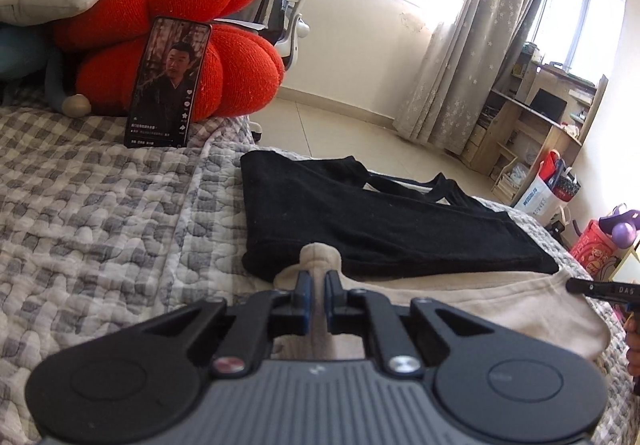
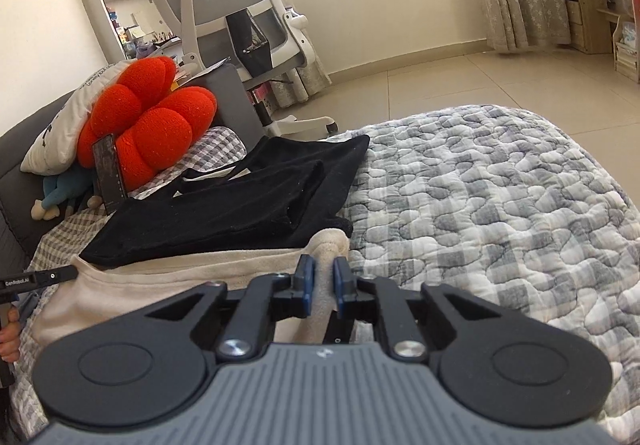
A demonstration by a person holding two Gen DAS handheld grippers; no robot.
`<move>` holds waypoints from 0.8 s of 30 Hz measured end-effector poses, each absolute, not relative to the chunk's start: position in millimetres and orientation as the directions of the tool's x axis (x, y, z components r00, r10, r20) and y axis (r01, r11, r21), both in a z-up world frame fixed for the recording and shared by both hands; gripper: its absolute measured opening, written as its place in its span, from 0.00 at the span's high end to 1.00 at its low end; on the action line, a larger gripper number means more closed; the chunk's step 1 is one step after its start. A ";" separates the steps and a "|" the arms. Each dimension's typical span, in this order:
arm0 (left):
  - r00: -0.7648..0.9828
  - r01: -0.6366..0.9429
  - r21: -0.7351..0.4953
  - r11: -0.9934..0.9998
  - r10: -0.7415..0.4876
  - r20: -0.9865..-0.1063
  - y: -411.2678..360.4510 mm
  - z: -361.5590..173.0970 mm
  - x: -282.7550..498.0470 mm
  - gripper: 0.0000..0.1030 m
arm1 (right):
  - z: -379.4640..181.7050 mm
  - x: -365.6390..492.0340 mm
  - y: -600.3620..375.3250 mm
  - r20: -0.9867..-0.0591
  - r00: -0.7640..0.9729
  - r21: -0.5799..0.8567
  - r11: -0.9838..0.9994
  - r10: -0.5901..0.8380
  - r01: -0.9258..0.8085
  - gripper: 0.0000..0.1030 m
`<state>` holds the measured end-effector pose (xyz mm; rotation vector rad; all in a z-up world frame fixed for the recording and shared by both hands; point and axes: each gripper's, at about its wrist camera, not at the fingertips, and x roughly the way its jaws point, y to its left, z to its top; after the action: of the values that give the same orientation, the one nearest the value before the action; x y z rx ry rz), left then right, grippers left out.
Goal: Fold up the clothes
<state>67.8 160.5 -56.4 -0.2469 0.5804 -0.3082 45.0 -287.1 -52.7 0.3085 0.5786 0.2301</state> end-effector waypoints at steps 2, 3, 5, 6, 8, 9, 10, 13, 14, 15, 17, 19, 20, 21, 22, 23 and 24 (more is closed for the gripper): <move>0.816 0.194 -0.349 0.917 -0.349 -0.462 168.1 -55.5 61.7 0.94 | -51.4 43.9 -287.6 -0.484 0.829 0.343 0.932 0.282 -0.117 0.94; 0.820 0.182 -0.357 0.916 -0.342 -0.459 170.3 -55.6 61.1 0.94 | -51.0 44.7 -288.4 -0.480 0.833 0.345 0.932 0.275 -0.109 0.94; 0.815 0.152 -0.354 0.923 -0.319 -0.483 172.7 -58.5 64.3 0.94 | -51.8 49.5 -287.9 -0.490 0.831 0.341 0.935 0.264 -0.097 0.94; 0.805 0.139 -0.339 0.930 -0.305 -0.508 170.6 -61.1 67.6 0.94 | -52.8 52.2 -286.7 -0.499 0.827 0.335 0.938 0.259 -0.092 0.94; 0.792 0.134 -0.320 0.938 -0.295 -0.534 167.0 -65.1 71.6 0.94 | -56.2 56.1 -282.2 -0.518 0.820 0.306 0.948 0.243 -0.087 0.94; 0.787 0.132 -0.312 0.941 -0.291 -0.543 165.5 -66.9 73.3 0.93 | -57.7 57.4 -280.2 -0.526 0.817 0.293 0.952 0.236 -0.086 0.94; 0.784 0.130 -0.307 0.943 -0.288 -0.549 164.6 -67.9 74.3 0.91 | -58.4 57.9 -279.0 -0.530 0.816 0.287 0.954 0.233 -0.085 0.94; 0.792 0.124 -0.317 0.940 -0.286 -0.540 166.3 -64.6 71.2 0.77 | -55.2 56.8 -278.4 -0.534 0.814 0.281 0.956 0.227 -0.082 0.90; 0.797 0.125 -0.317 0.940 -0.285 -0.533 167.1 -62.5 69.1 0.74 | -53.5 55.6 -278.1 -0.534 0.814 0.280 0.956 0.227 -0.084 0.85; 0.802 0.131 -0.309 0.942 -0.284 -0.526 167.3 -59.9 66.7 0.71 | -51.5 54.2 -277.3 -0.533 0.815 0.272 0.958 0.226 -0.088 0.85; 0.811 0.144 -0.293 0.945 -0.282 -0.513 167.2 -54.5 62.1 0.70 | -47.3 52.4 -273.7 -0.531 0.819 0.242 0.965 0.219 -0.102 0.83; 0.813 0.170 -0.268 0.948 -0.289 -0.505 164.2 -48.5 58.4 0.65 | -42.3 50.6 -268.3 -0.521 0.828 0.206 0.972 0.208 -0.114 0.75; 0.812 0.191 -0.252 0.949 -0.297 -0.502 161.0 -45.4 56.7 0.64 | -39.8 49.8 -265.3 -0.515 0.833 0.189 0.975 0.202 -0.120 0.67; 0.811 0.212 -0.236 0.948 -0.306 -0.499 157.3 -42.8 55.6 0.62 | -37.5 49.1 -262.2 -0.508 0.838 0.171 0.977 0.198 -0.127 0.63; 0.808 0.234 -0.221 0.947 -0.316 -0.498 152.8 -40.8 55.0 0.60 | -35.4 48.6 -258.7 -0.500 0.844 0.154 0.979 0.195 -0.135 0.63; 0.802 0.260 -0.202 0.944 -0.328 -0.499 146.8 -38.9 54.7 0.59 | -33.5 48.5 -255.1 -0.492 0.849 0.137 0.980 0.193 -0.143 0.63; 0.796 0.287 -0.183 0.940 -0.340 -0.501 140.7 -37.4 54.8 0.59 | -32.0 48.8 -251.2 -0.486 0.853 0.121 0.981 0.192 -0.152 0.63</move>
<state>54.8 140.7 -37.4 -0.0994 0.5562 -0.3373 48.8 -251.2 -32.0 0.0793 0.5190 0.1814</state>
